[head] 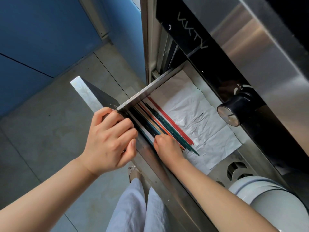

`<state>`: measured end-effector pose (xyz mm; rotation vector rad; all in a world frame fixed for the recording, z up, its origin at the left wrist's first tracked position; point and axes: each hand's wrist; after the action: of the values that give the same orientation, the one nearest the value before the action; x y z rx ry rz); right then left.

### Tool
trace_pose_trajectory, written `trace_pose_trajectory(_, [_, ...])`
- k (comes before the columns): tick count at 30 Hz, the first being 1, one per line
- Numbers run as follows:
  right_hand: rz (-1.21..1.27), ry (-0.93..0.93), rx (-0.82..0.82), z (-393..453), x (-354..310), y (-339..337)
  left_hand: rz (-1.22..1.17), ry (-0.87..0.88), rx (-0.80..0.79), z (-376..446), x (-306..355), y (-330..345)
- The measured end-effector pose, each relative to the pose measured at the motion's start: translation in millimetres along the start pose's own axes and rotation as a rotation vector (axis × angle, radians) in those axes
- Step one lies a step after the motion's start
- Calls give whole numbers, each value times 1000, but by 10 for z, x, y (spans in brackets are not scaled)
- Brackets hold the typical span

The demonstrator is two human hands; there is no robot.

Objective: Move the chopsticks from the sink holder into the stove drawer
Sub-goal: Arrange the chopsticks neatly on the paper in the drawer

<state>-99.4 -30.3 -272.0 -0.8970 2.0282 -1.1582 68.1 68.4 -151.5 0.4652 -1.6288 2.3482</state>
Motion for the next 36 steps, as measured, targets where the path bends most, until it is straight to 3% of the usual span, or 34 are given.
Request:
trace_pose_trajectory(20, [-19, -27, -20, -3, -35, 31, 3, -4, -2, -7, 4, -3])
trace_pose_trajectory(31, [9, 50, -43, 44, -5, -1, 5, 2, 0, -4, 2, -4])
trace_pose_trajectory(36, [78, 134, 41, 39, 238, -113, 7, 0, -4, 1, 3, -7])
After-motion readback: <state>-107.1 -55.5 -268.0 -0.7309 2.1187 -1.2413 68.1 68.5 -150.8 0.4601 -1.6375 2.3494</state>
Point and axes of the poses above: each hand's wrist, its own z-axis towards the middle knuckle, its own y-axis out of the palm, x = y × z, and after that the axes turned 15 degrees about -z, right-handed
